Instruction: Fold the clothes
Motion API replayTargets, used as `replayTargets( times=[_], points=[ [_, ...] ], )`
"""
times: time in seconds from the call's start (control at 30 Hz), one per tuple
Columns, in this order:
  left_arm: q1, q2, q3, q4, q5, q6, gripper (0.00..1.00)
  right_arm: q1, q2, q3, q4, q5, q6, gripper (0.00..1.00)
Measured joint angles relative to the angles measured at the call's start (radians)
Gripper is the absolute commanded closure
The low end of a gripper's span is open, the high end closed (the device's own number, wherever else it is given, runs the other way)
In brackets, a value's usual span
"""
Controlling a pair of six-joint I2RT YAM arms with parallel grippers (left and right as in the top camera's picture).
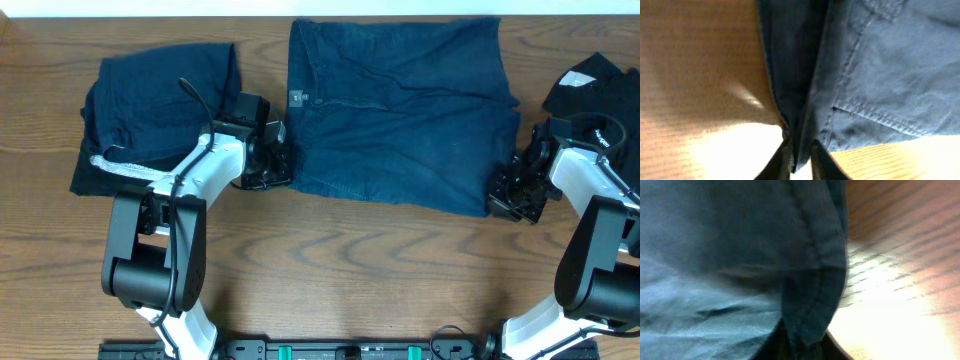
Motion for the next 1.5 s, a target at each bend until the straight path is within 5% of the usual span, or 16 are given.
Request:
replayTargets(
  times=[0.2,0.3,0.43,0.6,0.9,1.0,1.1,1.5],
  points=[
    [-0.005,0.0,-0.008,-0.01,0.0,-0.004,0.58,0.0,0.0,0.0,0.001,0.014,-0.003,0.69],
    [-0.014,0.0,-0.028,0.007,0.0,-0.004,0.57,0.0,0.0,0.0,0.001,0.017,-0.003,0.67],
    [-0.024,0.0,-0.037,0.024,0.001,-0.005,0.57,0.0,0.0,0.0,0.002,0.021,0.0,0.51],
    [-0.023,0.0,-0.037,0.042,0.001,-0.005,0.56,0.0,0.0,0.0,0.002,0.039,-0.006,0.5],
    [-0.023,0.0,-0.037,0.066,0.001,-0.005,0.57,0.0,0.0,0.0,0.004,0.069,-0.007,0.73],
    [-0.023,0.0,-0.037,0.067,0.001,-0.005,0.62,0.0,0.0,0.0,0.008,0.07,-0.013,0.99],
    [-0.023,0.0,-0.037,0.067,0.003,-0.012,0.93,0.002,0.0,0.0,0.014,0.068,-0.006,0.99],
    [-0.024,-0.048,-0.039,0.034,0.024,-0.008,0.94,0.003,0.0,0.092,-0.097,0.07,-0.006,0.99]
  ],
)
